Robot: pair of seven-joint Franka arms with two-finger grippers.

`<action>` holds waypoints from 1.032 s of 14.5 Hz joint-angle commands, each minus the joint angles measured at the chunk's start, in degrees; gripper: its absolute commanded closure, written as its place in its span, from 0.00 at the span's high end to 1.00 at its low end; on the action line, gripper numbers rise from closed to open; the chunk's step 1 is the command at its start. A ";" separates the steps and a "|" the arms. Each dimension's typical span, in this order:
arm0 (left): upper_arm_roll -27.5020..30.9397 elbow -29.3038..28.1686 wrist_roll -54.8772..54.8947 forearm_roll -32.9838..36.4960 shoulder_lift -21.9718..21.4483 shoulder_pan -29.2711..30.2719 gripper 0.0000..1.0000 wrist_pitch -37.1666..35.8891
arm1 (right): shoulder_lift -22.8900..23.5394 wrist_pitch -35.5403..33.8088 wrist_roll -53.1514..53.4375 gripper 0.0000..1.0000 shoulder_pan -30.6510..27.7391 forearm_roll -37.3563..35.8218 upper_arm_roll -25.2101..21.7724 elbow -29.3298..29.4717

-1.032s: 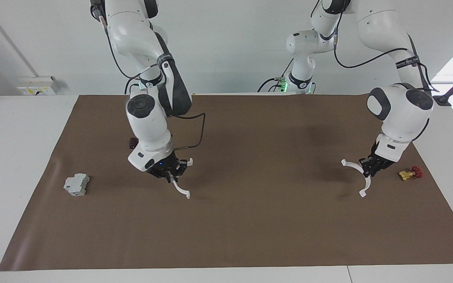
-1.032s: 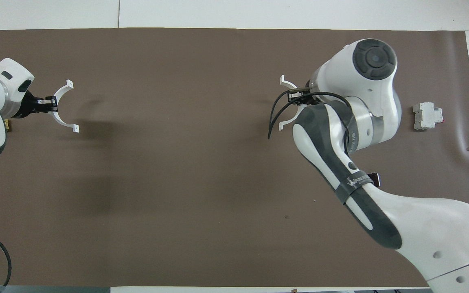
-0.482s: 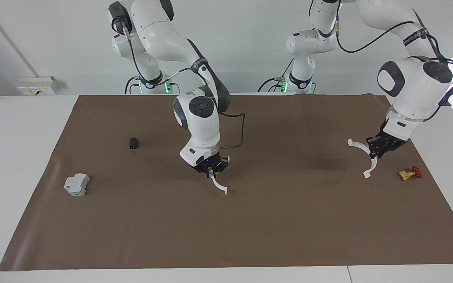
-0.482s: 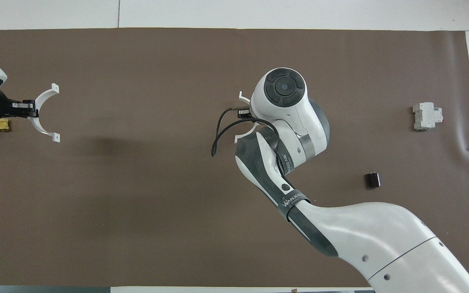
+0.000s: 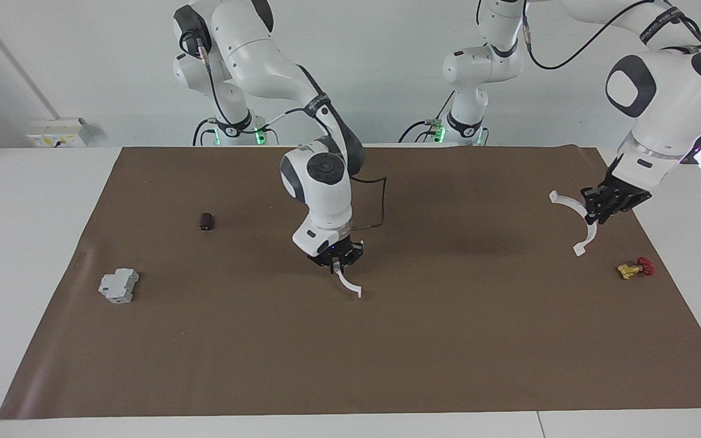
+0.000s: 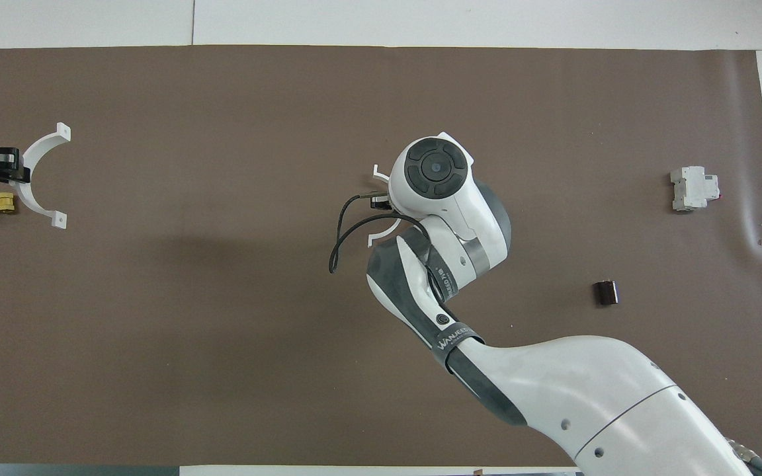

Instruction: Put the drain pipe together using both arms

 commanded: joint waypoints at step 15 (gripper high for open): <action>0.07 -1.22 0.25 -0.06 -0.92 -5.01 0.00 -0.86 | -10.53 -11.58 -4.00 1.00 -10.95 -1.27 -0.81 4.05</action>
